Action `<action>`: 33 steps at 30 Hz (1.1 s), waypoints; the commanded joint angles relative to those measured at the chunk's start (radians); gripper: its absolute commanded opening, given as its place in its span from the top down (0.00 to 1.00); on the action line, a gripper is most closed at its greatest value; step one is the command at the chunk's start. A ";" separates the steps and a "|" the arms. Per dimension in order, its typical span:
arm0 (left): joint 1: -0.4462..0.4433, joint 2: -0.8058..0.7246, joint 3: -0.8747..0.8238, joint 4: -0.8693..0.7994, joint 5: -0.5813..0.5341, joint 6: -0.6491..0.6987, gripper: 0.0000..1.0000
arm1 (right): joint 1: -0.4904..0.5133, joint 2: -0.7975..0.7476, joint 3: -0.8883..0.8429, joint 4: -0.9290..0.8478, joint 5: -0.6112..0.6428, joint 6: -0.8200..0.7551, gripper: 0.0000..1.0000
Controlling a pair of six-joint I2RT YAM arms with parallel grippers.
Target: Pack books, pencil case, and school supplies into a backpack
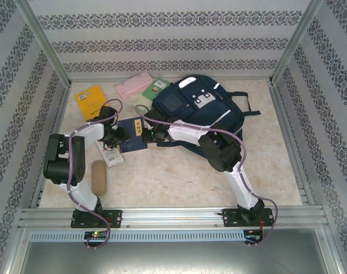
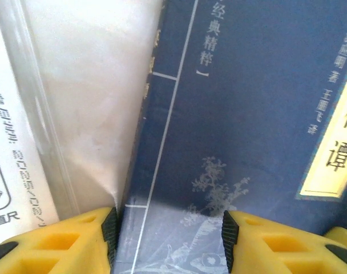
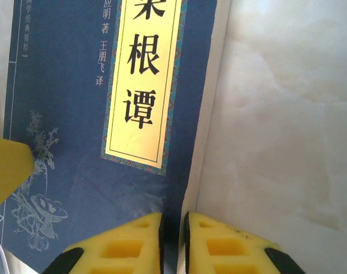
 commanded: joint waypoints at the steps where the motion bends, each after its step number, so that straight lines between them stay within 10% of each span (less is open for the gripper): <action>1: -0.028 -0.029 -0.053 0.187 0.330 -0.048 0.48 | 0.023 0.031 0.003 -0.003 -0.055 0.003 0.84; 9: -0.027 -0.128 -0.097 0.354 0.514 -0.125 0.50 | 0.017 0.014 -0.015 0.007 -0.062 0.017 0.84; 26: -0.023 -0.060 -0.144 0.424 0.374 -0.222 0.50 | 0.011 -0.006 -0.036 0.019 -0.078 0.032 0.83; 33: -0.023 -0.086 -0.125 0.335 0.320 -0.179 0.79 | 0.000 -0.046 -0.056 0.024 -0.063 0.032 0.81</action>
